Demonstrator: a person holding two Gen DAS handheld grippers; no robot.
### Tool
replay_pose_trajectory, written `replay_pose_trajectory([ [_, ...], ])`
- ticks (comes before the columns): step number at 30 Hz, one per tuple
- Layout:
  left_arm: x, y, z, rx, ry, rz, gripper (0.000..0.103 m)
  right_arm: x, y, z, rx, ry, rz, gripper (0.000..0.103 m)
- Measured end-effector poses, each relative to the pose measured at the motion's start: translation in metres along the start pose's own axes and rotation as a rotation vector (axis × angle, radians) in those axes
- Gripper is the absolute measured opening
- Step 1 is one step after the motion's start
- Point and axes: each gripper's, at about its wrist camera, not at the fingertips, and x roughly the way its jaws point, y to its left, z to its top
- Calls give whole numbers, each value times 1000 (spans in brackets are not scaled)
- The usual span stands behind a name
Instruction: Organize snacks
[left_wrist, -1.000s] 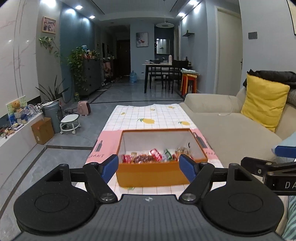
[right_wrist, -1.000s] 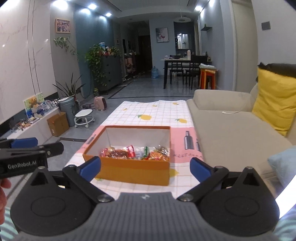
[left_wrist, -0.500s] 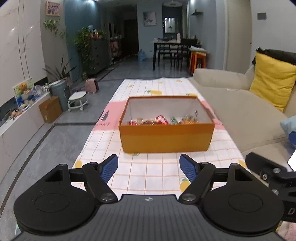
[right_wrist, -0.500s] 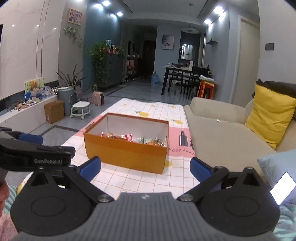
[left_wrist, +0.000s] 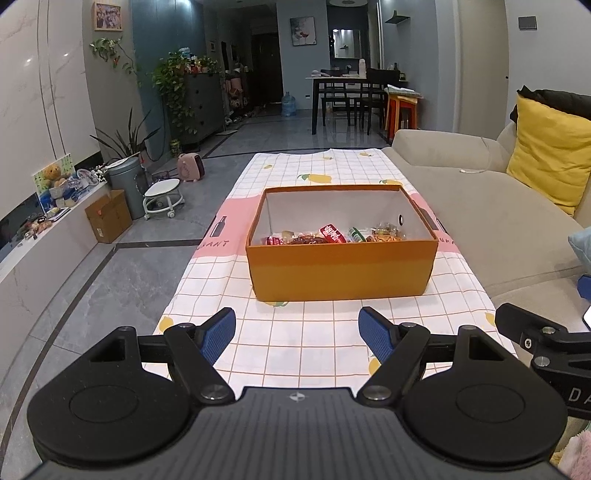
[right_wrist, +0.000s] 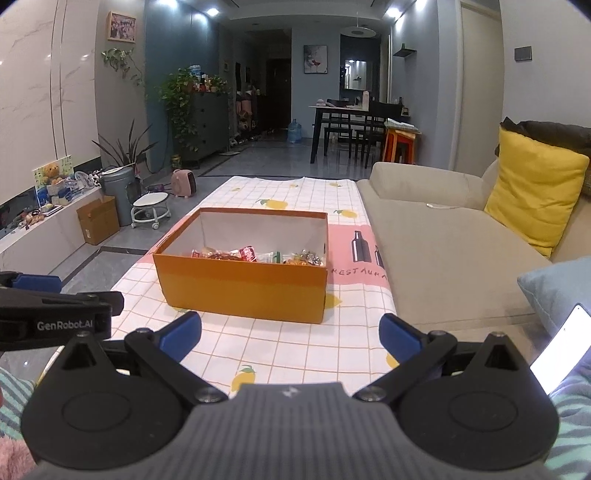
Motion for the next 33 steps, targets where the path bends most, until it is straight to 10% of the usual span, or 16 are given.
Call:
replay_pose_trajectory([
  [33, -4, 5, 2, -12, 6, 9, 89, 0, 1, 2, -12, -1, 8, 99],
])
